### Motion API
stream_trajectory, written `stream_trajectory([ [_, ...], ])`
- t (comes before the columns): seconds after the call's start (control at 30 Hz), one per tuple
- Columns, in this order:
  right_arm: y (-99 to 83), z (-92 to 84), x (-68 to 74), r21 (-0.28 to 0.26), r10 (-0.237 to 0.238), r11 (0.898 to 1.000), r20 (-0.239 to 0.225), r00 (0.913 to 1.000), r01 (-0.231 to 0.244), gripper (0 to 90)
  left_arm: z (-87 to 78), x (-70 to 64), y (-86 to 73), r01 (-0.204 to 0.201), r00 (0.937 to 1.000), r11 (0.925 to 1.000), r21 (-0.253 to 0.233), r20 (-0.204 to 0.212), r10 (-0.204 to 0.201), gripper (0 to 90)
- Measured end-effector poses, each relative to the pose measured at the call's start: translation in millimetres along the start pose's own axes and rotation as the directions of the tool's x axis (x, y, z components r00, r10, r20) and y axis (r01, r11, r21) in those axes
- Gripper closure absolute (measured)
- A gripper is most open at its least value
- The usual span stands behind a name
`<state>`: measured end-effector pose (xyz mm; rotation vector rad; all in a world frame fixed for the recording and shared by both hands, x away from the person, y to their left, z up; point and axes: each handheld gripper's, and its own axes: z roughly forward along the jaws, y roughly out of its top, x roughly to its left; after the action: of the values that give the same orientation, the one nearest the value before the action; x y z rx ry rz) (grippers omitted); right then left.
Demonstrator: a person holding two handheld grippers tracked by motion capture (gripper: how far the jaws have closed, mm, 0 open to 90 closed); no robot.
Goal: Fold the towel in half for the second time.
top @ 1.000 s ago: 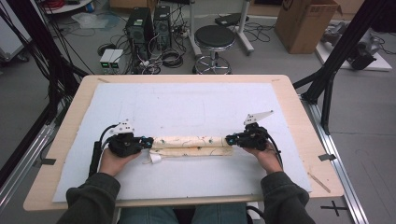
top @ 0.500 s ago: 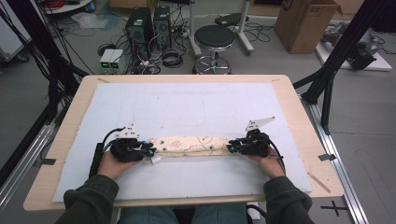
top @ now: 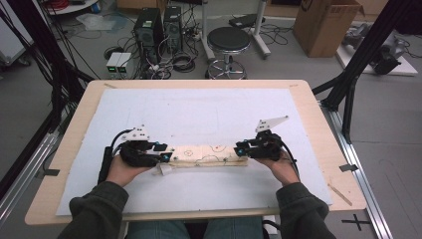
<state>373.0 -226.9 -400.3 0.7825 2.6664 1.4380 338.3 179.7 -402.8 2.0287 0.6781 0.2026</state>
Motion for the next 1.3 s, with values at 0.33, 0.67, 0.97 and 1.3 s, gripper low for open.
stream_trajectory([
  [0.33, 30.4, 52.8, 13.4, 0.096, -0.048, 0.994, -0.062, 0.9969, 0.054, 84.2, 46.4, -2.8, 8.4, -0.012, 0.9990, 0.9972, 0.074, 0.044, 0.009, 87.6],
  [0.67, 23.9, 77.2, 19.6, 0.201, -0.095, 0.974, -0.063, 0.9935, 0.106, 82.4, 53.9, -4.4, -1.2, -0.046, 0.9989, 0.9838, 0.173, 0.020, 0.043, 87.7],
  [0.97, 6.5, 65.2, 13.9, 0.204, -0.104, 0.973, -0.022, 0.9943, 0.106, 77.8, 37.4, 0.5, -12.6, -0.038, 0.9992, 0.9840, 0.174, -0.003, 0.040, 86.0],
  [1.3, -9.6, 41.8, 5.8, 0.176, -0.129, 0.977, 0.022, 0.9914, 0.123, 69.6, 20.3, 10.0, -22.7, -0.024, 0.9996, 0.9856, 0.167, -0.009, 0.026, 73.9],
])
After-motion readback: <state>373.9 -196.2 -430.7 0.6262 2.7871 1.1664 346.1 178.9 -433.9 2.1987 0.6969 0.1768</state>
